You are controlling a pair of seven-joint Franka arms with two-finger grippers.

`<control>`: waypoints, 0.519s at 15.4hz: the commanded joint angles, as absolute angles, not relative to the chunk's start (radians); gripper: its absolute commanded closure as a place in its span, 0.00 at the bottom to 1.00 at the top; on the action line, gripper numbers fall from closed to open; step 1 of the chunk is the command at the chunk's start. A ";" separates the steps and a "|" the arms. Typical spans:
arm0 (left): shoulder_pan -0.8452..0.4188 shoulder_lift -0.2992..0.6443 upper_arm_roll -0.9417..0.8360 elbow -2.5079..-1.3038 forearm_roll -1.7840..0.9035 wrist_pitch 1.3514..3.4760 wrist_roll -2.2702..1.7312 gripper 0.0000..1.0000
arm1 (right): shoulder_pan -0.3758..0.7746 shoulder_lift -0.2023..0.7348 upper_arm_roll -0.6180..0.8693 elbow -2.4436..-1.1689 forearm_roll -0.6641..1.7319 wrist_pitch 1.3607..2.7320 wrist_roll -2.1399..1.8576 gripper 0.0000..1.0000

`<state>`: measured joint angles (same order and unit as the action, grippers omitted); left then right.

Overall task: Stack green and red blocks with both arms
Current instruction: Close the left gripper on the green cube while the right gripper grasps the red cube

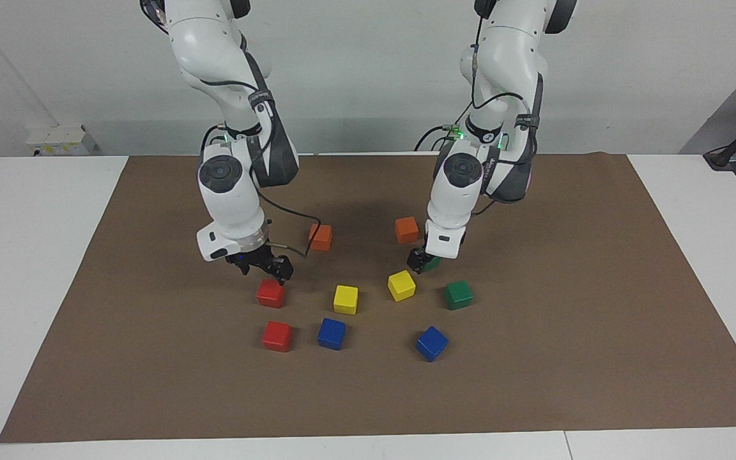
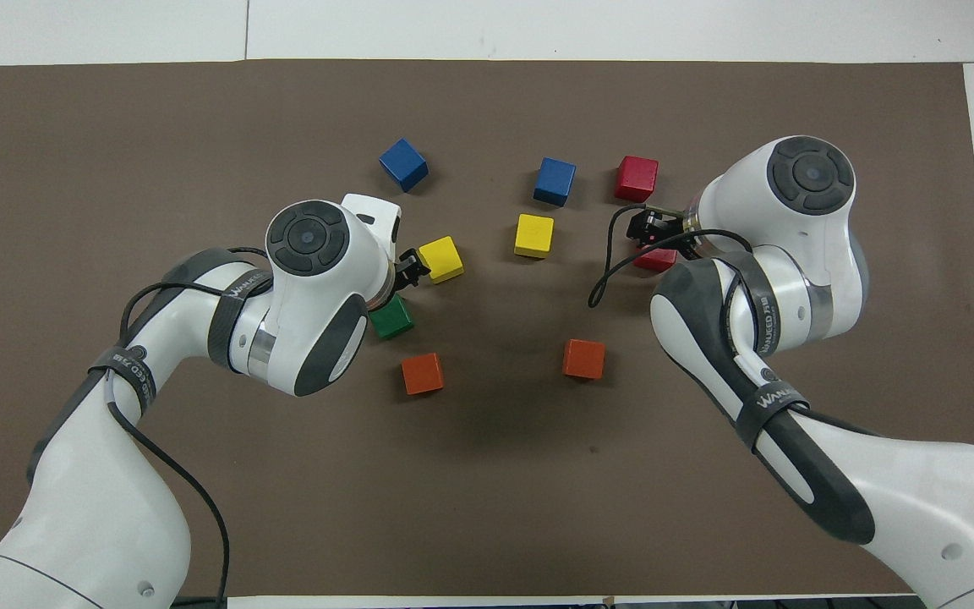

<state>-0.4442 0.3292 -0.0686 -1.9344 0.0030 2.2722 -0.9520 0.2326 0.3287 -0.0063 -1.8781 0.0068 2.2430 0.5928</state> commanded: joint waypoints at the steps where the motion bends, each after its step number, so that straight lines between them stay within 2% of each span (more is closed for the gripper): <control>1: -0.465 0.311 -0.054 -2.005 0.020 2.351 -0.946 0.00 | 0.232 0.368 -0.003 -1.867 0.002 2.282 0.617 0.00; 3: -0.469 0.310 -0.054 -2.016 0.020 2.356 -0.956 0.00 | 0.232 0.382 -0.003 -1.868 0.000 2.301 0.618 0.00; 4: -0.471 0.310 -0.054 -2.016 0.020 2.355 -0.957 0.27 | 0.230 0.388 -0.003 -1.868 -0.002 2.307 0.618 0.00; 5: -0.472 0.308 -0.054 -2.016 0.018 2.344 -0.965 0.76 | 0.232 0.394 -0.003 -1.868 -0.002 2.312 0.618 0.00; 6: -0.472 0.307 -0.054 -2.004 0.018 2.315 -0.980 1.00 | 0.232 0.399 -0.003 -1.870 -0.002 2.324 0.618 0.00; 8: -0.440 0.269 -0.051 -1.971 0.020 2.217 -0.924 1.00 | 0.230 0.411 -0.003 -1.871 -0.003 2.336 0.618 0.14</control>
